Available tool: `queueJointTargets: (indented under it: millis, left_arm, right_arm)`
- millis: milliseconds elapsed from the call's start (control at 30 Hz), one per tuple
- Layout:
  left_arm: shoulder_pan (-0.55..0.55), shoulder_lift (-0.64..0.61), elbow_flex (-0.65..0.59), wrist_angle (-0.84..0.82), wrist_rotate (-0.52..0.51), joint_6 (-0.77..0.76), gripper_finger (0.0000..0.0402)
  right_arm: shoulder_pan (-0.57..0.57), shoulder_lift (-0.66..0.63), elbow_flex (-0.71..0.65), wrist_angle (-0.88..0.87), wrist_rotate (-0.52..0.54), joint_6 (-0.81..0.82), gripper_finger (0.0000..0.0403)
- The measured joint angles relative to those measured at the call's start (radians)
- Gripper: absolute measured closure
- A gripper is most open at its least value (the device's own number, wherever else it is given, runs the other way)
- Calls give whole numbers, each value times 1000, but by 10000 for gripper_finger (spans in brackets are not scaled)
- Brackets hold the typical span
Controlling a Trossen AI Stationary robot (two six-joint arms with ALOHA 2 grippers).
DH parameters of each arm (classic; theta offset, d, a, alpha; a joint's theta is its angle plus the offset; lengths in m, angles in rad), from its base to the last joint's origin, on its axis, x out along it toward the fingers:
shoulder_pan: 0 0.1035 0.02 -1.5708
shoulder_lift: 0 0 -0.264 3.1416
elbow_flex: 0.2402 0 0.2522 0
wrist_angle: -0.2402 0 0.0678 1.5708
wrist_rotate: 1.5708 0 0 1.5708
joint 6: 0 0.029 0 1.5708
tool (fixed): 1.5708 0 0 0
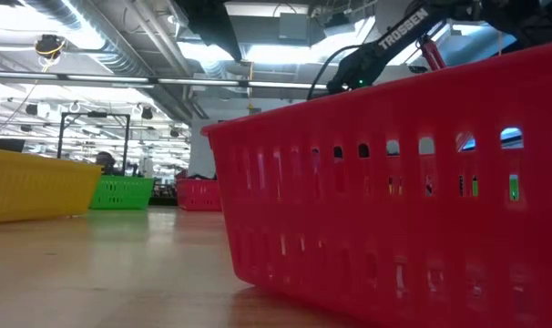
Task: Stack baskets by color
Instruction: Stack the top yellow bin on the yellow bin
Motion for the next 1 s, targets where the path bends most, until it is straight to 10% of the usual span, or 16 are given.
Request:
queueJointTargets:
  millis: [400,1000]
  left_arm:
    - [0,0,0,-9,-37,50,333]
    - [-39,7,1,76,208,551,333]
  right_arm:
    - [27,-185,0,-128,105,-134,399]
    - [375,-365,2,-142,154,-921,401]
